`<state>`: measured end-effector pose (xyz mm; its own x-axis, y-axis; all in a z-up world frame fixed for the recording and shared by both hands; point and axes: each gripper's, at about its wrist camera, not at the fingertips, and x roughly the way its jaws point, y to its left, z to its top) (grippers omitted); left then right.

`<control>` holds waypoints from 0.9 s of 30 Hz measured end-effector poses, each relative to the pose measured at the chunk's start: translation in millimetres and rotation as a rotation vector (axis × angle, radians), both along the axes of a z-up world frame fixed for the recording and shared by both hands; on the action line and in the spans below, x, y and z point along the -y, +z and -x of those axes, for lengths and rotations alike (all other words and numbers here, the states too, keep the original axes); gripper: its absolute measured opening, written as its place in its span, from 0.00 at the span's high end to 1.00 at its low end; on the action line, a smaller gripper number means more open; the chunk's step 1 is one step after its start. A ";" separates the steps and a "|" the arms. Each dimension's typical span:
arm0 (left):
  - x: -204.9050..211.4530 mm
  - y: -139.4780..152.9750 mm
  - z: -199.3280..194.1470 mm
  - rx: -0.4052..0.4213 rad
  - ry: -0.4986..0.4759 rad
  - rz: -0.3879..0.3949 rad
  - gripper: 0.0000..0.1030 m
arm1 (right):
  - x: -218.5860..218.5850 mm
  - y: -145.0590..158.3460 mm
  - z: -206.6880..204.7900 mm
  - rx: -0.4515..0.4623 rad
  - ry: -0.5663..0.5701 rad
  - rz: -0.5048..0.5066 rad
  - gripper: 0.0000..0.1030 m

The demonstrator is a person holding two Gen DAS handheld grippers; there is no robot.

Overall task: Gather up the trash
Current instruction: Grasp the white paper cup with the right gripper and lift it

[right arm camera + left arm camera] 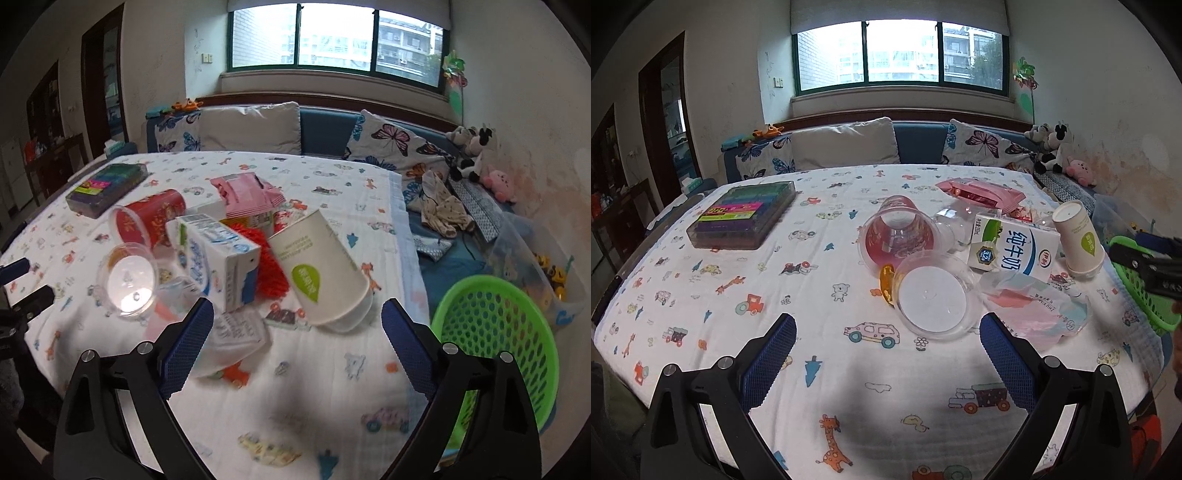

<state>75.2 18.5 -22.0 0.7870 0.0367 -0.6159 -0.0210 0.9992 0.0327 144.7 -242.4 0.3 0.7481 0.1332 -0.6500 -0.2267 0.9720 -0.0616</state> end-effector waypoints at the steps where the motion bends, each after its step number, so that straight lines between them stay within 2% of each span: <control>1: 0.9 -0.9 -1.2 -0.003 -0.004 0.001 0.06 | 0.6 -2.0 -5.7 -0.004 0.003 0.010 0.13; 12: 18.0 -9.0 -16.8 -0.032 -0.064 0.005 0.06 | -5.7 -22.4 -74.7 -0.076 0.095 0.103 0.19; 14: 22.1 -10.6 -18.1 -0.034 -0.073 0.001 0.06 | -7.0 -27.1 -81.4 -0.093 0.106 0.122 0.23; 15: 23.7 -11.6 -18.0 -0.035 -0.077 0.000 0.06 | -7.2 -29.4 -85.6 -0.110 0.114 0.121 0.28; 16: 25.0 -12.2 -18.5 -0.037 -0.081 0.001 0.06 | -5.4 -30.3 -88.1 -0.122 0.114 0.114 0.35; 17: 26.2 -12.9 -18.7 -0.038 -0.085 0.001 0.06 | -4.8 -29.8 -89.0 -0.127 0.112 0.107 0.36; 22: 30.9 -16.8 -19.8 -0.048 -0.102 0.010 0.06 | 4.7 -19.1 -88.5 -0.129 0.106 0.033 0.37; 27: 43.2 -16.4 -17.3 -0.037 -0.157 0.011 0.06 | 17.2 -0.7 -80.7 -0.121 0.088 -0.084 0.37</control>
<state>92.5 -24.7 -38.4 0.7589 -0.0922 -0.6446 0.1368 0.9904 0.0194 225.4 -259.6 -0.4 0.6479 0.2520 -0.7188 -0.3117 0.9488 0.0516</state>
